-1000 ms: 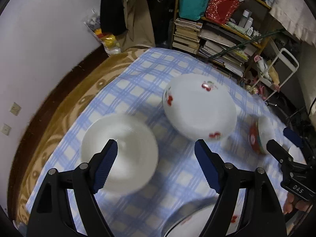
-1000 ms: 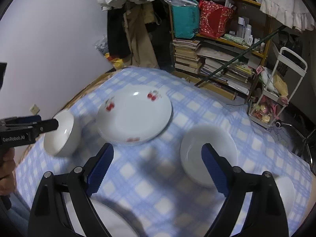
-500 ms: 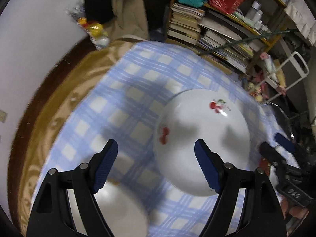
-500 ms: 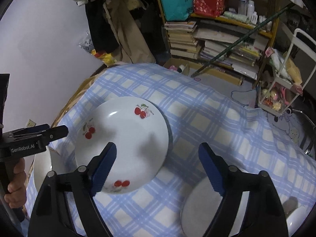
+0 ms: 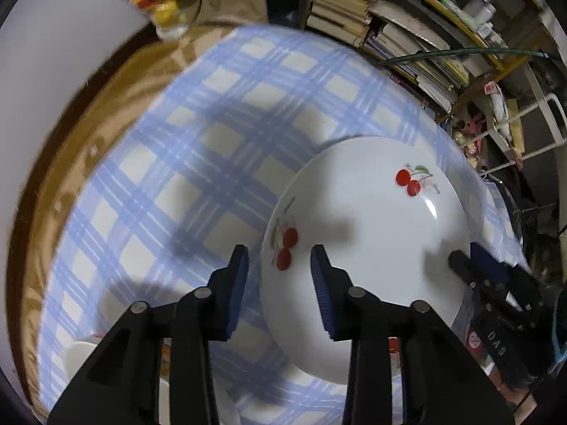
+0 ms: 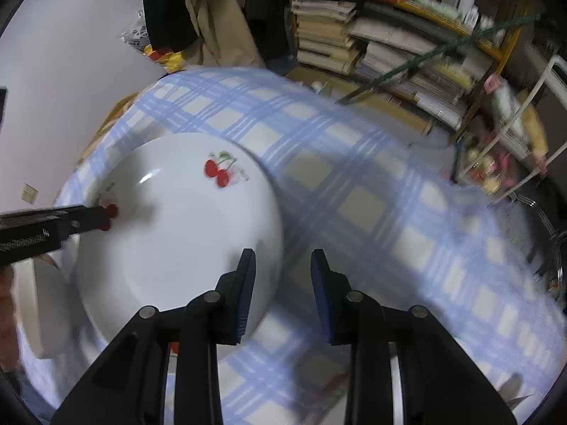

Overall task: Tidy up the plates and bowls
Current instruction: 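Grasp the next cherry-print plate rim with the left gripper while the right gripper grips it too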

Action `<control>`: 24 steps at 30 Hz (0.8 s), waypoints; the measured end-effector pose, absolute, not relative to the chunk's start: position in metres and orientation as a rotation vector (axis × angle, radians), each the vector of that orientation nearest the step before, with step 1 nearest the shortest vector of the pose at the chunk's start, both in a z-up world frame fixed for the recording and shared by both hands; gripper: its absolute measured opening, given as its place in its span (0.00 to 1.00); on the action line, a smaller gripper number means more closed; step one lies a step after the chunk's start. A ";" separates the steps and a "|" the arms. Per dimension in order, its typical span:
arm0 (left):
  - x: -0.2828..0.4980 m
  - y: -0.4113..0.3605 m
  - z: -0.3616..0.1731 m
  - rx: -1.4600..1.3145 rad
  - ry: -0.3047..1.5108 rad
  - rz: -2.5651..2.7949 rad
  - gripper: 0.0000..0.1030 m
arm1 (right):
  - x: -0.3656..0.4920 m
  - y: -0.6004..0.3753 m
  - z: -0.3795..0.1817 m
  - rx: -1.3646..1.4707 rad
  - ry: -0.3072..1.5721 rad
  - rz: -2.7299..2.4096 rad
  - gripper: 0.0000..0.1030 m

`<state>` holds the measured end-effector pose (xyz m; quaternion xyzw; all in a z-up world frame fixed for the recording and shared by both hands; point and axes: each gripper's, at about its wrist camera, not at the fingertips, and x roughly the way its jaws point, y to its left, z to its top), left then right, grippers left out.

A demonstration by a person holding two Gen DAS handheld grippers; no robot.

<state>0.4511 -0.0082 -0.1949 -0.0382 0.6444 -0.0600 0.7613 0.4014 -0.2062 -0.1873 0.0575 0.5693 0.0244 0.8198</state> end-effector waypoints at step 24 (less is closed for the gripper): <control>0.390 -0.027 -0.130 0.038 1.317 -0.214 0.19 | 0.348 -0.230 -0.145 0.279 1.120 0.120 0.08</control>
